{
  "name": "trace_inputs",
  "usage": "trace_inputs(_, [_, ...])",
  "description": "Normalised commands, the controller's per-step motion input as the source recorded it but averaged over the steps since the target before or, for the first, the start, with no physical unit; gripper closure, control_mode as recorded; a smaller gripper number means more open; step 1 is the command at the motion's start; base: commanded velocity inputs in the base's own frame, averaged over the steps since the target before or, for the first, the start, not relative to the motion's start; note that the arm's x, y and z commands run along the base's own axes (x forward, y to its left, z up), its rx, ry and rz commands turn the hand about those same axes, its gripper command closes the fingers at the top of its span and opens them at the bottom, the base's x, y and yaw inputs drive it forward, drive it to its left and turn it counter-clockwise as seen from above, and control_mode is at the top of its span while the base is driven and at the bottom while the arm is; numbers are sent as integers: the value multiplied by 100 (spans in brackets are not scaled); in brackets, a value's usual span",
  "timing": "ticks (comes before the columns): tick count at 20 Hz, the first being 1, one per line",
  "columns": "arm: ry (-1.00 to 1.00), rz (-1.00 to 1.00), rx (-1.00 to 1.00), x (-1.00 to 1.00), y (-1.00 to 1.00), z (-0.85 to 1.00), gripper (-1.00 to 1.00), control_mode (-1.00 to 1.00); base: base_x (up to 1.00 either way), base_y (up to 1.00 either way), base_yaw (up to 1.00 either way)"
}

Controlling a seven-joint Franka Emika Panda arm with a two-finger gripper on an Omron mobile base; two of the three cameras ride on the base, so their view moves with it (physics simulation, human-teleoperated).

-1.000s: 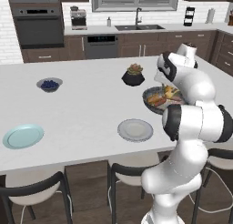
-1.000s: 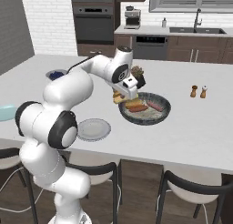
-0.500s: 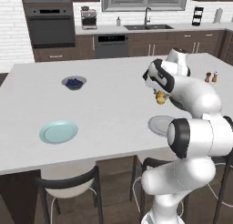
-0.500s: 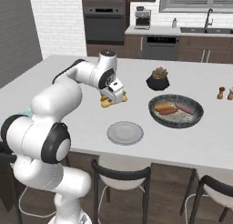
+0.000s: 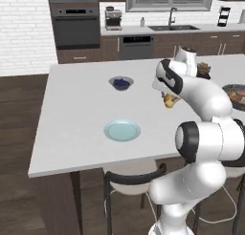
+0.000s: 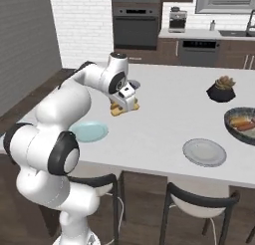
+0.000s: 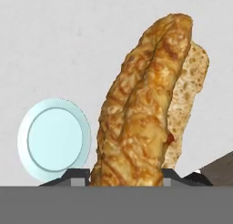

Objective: Place one bun and one sausage from the bowl on each plate.

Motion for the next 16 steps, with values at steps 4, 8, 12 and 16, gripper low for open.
trace_inputs(4, [0, 0, 0, 0, 0, 0, 100, 100, 24, 100, -2])
trace_inputs(8, [0, 0, 0, 0, 0, 0, 100, 100, 34, 47, -2])
trace_inputs(12, [14, 0, 8, 58, -47, -55, 100, -100, 0, 0, 0])
trace_inputs(16, [36, 1, 4, 43, -42, -88, 100, -100, 0, 0, 0])
